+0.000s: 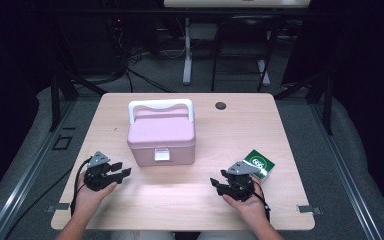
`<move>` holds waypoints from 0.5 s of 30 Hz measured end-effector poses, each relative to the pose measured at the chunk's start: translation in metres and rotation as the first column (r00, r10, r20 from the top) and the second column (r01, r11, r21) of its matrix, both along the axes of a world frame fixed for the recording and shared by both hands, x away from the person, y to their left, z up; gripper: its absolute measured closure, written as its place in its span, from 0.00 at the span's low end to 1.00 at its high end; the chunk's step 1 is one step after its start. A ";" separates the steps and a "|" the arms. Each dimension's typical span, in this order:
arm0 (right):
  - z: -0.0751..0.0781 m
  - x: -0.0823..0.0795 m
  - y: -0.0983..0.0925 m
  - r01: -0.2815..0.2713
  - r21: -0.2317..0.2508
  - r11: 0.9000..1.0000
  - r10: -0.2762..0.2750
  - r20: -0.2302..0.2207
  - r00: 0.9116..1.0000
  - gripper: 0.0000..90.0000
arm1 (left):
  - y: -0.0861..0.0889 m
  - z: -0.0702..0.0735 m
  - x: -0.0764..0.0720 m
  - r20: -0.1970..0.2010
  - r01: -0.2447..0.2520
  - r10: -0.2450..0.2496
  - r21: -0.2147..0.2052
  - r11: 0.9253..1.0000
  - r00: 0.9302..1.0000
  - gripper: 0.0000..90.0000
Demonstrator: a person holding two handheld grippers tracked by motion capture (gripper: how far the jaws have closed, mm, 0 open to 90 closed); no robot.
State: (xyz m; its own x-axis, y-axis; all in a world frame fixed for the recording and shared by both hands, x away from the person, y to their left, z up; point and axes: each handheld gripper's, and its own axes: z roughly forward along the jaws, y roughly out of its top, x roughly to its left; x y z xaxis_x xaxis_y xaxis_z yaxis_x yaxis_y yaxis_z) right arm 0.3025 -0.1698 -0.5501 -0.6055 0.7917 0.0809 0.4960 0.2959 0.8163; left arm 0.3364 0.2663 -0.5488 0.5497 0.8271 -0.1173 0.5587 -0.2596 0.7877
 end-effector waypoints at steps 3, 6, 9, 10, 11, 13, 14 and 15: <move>0.000 0.001 0.000 0.003 0.000 1.000 -0.003 -0.002 1.000 0.53 | 0.000 0.000 0.000 -0.002 0.000 0.000 -0.004 1.000 1.000 0.57; 0.000 0.001 0.001 0.002 0.004 1.000 -0.002 -0.006 1.000 0.54 | 0.000 0.002 0.001 0.002 -0.002 0.002 -0.001 1.000 1.000 0.58; 0.002 0.002 0.002 -0.005 0.006 1.000 0.005 -0.006 1.000 0.54 | 0.002 0.004 0.002 0.004 -0.006 0.006 -0.012 1.000 1.000 0.58; 0.003 0.002 0.002 -0.007 0.004 1.000 0.007 -0.001 1.000 0.54 | 0.003 0.005 0.002 0.002 -0.010 0.010 -0.020 1.000 1.000 0.58; 0.005 0.003 0.003 -0.005 0.007 1.000 0.005 -0.002 1.000 0.54 | 0.003 0.007 0.003 0.000 -0.016 0.016 -0.034 0.999 1.000 0.58; 0.009 0.005 0.003 -0.001 0.010 1.000 0.001 0.002 1.000 0.54 | 0.004 0.011 0.004 -0.006 -0.024 0.024 -0.054 0.998 1.000 0.58; 0.011 0.007 0.003 -0.002 0.005 1.000 0.002 0.008 1.000 0.54 | 0.004 0.014 0.006 -0.002 -0.032 0.032 -0.060 0.998 0.999 0.58; 0.014 0.010 0.003 0.002 0.007 1.000 -0.002 0.007 1.000 0.54 | 0.004 0.018 0.008 0.005 -0.036 0.037 -0.060 0.998 0.999 0.58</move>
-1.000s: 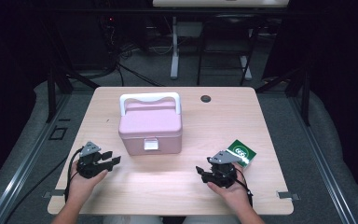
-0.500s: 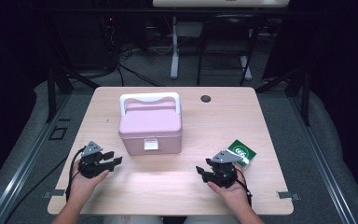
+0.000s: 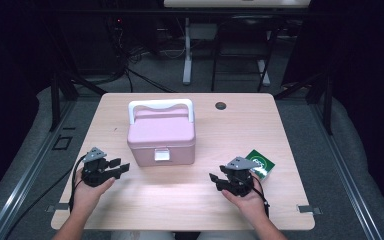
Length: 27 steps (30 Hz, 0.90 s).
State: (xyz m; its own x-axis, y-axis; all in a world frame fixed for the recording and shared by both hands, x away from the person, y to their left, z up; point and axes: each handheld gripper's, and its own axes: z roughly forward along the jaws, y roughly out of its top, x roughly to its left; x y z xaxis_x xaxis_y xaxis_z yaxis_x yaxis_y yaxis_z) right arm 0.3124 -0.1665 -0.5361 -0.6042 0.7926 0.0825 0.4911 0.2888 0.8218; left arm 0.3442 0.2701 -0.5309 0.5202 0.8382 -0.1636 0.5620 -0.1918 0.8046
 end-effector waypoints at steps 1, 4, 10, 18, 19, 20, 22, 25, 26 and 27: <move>0.002 0.004 0.000 0.003 0.009 1.000 -0.003 -0.007 1.000 0.55 | 0.000 0.004 0.002 0.003 -0.003 0.003 -0.002 1.000 1.000 0.58; 0.010 0.016 0.001 0.030 0.048 0.998 -0.028 -0.024 0.999 0.58 | 0.002 0.013 0.011 0.018 -0.023 0.023 -0.020 1.000 1.000 0.60; 0.020 0.048 0.011 0.069 0.080 0.994 -0.068 -0.022 0.997 0.64 | -0.001 0.025 0.030 0.037 -0.042 0.043 -0.010 0.999 0.998 0.67; 0.025 0.079 0.032 0.091 0.054 0.994 -0.092 0.014 0.996 0.70 | -0.005 0.023 0.048 0.039 -0.058 0.059 -0.027 0.998 0.998 0.75; 0.024 0.082 0.034 0.094 0.053 0.994 -0.095 0.015 0.995 0.71 | -0.005 0.022 0.049 0.041 -0.057 0.058 -0.030 0.998 0.997 0.76; 0.023 0.084 0.036 0.096 0.055 0.994 -0.097 0.011 0.995 0.72 | -0.006 0.021 0.049 0.041 -0.054 0.055 -0.028 0.998 0.998 0.78; 0.020 0.088 0.041 0.101 0.065 0.993 -0.101 0.008 0.995 0.74 | -0.009 0.017 0.050 0.043 -0.058 0.058 -0.011 0.998 0.997 0.81; 0.016 0.092 0.047 0.098 0.075 0.992 -0.099 0.013 0.995 0.77 | -0.011 0.013 0.050 0.043 -0.061 0.060 0.002 0.998 0.997 0.83; 0.015 0.094 0.048 0.100 0.079 0.992 -0.101 0.011 0.995 0.77 | -0.011 0.013 0.050 0.042 -0.059 0.059 0.002 0.998 0.997 0.83; 0.014 0.095 0.049 0.102 0.085 0.991 -0.103 0.009 0.995 0.78 | -0.011 0.013 0.050 0.044 -0.057 0.057 0.003 0.998 0.997 0.84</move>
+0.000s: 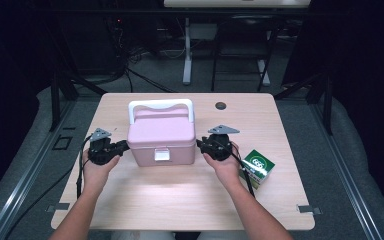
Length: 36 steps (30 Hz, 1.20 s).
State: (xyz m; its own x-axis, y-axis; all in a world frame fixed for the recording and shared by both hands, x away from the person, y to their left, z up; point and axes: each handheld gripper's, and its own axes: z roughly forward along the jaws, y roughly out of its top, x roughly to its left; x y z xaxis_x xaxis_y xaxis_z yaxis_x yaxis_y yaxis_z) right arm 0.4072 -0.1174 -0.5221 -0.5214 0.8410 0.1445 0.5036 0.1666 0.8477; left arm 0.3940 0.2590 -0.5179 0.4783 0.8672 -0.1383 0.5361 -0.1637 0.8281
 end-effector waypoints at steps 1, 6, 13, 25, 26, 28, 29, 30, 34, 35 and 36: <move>-0.001 0.001 0.001 0.003 0.000 1.000 -0.003 0.001 1.000 0.78 | -0.001 0.000 0.000 0.004 -0.001 0.001 0.001 1.000 1.000 0.85; -0.004 0.003 0.005 0.016 0.010 1.000 -0.016 0.001 1.000 0.85 | -0.002 0.000 -0.001 0.014 0.012 -0.012 0.013 1.000 1.000 0.91; -0.003 0.001 0.008 0.006 0.010 1.000 -0.006 0.003 1.000 0.97 | -0.005 0.000 -0.002 0.012 0.022 -0.022 0.014 1.000 1.000 0.99; -0.002 -0.002 0.008 0.018 0.012 1.000 -0.018 -0.005 1.000 1.00 | -0.009 0.002 -0.005 0.009 0.028 -0.028 0.034 0.999 1.000 1.00; -0.002 -0.003 0.008 0.021 0.010 1.000 -0.021 -0.004 1.000 1.00 | -0.010 0.002 -0.006 0.010 0.028 -0.029 0.035 0.999 1.000 1.00; -0.002 -0.005 0.008 0.024 0.008 1.000 -0.024 -0.003 1.000 1.00 | -0.011 0.002 -0.007 0.009 0.029 -0.029 0.041 0.999 1.000 1.00; -0.003 -0.005 0.007 0.023 0.007 1.000 -0.023 0.001 1.000 1.00 | -0.012 0.003 -0.007 0.007 0.033 -0.033 0.044 0.998 0.999 1.00; -0.003 -0.005 0.007 0.023 0.007 1.000 -0.023 0.001 1.000 1.00 | -0.012 0.003 -0.007 0.007 0.033 -0.033 0.044 0.998 0.999 1.00; -0.002 -0.011 0.004 0.024 -0.006 1.000 -0.024 0.003 1.000 1.00 | -0.015 0.003 -0.010 0.003 0.048 -0.048 0.046 0.998 0.999 1.00; -0.002 -0.012 0.002 0.021 -0.011 1.000 -0.021 0.005 1.000 1.00 | -0.016 0.003 -0.010 0.004 0.047 -0.047 0.042 0.998 0.999 1.00; -0.002 -0.013 0.002 0.022 -0.008 1.000 -0.022 0.003 1.000 1.00 | -0.017 0.003 -0.011 0.002 0.051 -0.051 0.034 0.998 0.999 1.00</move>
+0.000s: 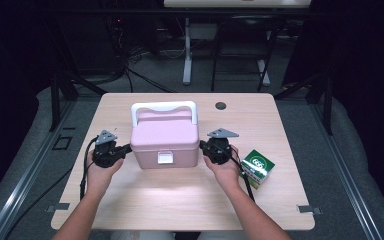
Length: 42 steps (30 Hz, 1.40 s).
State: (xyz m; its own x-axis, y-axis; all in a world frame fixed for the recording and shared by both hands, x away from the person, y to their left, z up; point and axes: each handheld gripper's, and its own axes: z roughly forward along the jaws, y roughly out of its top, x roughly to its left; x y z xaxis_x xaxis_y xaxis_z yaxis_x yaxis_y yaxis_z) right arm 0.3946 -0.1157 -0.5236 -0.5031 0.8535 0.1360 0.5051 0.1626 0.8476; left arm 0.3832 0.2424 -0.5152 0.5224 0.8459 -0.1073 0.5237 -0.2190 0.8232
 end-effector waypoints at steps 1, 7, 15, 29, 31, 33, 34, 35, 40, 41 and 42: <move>0.000 -0.002 -0.002 -0.001 0.000 1.000 0.001 0.001 1.000 1.00 | -0.001 0.000 0.000 -0.001 0.002 -0.002 -0.004 1.000 1.000 1.00; 0.001 -0.011 -0.009 0.001 -0.008 1.000 -0.001 -0.002 1.000 1.00 | -0.007 0.000 -0.006 -0.001 0.016 -0.016 0.002 1.000 1.000 1.00; 0.004 -0.033 -0.018 0.000 -0.043 0.999 0.000 -0.005 1.000 1.00 | -0.017 0.002 -0.026 -0.008 0.045 -0.045 0.013 0.999 0.999 1.00; 0.004 -0.081 -0.040 -0.018 -0.032 0.999 0.018 -0.017 1.000 1.00 | -0.032 0.003 -0.066 -0.015 0.106 -0.106 0.029 0.994 0.994 1.00; 0.005 -0.089 -0.042 -0.022 -0.041 0.999 0.021 -0.015 1.000 1.00 | -0.034 0.003 -0.070 -0.011 0.112 -0.112 0.029 0.993 0.994 1.00; 0.005 -0.096 -0.045 -0.021 -0.051 0.998 0.021 -0.014 1.000 1.00 | -0.037 0.003 -0.076 -0.012 0.126 -0.126 0.028 0.992 0.992 1.00; 0.005 -0.099 -0.047 -0.020 -0.055 0.998 0.020 -0.011 1.000 1.00 | -0.038 0.003 -0.078 -0.012 0.133 -0.132 0.028 0.991 0.991 1.00; 0.005 -0.102 -0.048 -0.018 -0.056 0.998 0.017 -0.012 1.000 1.00 | -0.038 0.003 -0.081 -0.015 0.141 -0.140 0.027 0.990 0.990 1.00; 0.005 -0.113 -0.052 -0.019 -0.047 0.999 0.019 -0.016 1.000 1.00 | -0.040 0.002 -0.092 -0.013 0.153 -0.152 0.025 0.988 0.988 1.00; 0.005 -0.114 -0.053 -0.020 -0.048 0.999 0.020 -0.016 1.000 1.00 | -0.040 0.002 -0.093 -0.012 0.156 -0.156 0.017 0.988 0.988 1.00; 0.005 -0.115 -0.053 -0.021 -0.048 0.999 0.020 -0.015 1.000 1.00 | -0.040 0.002 -0.095 -0.014 0.158 -0.158 0.012 0.987 0.987 1.00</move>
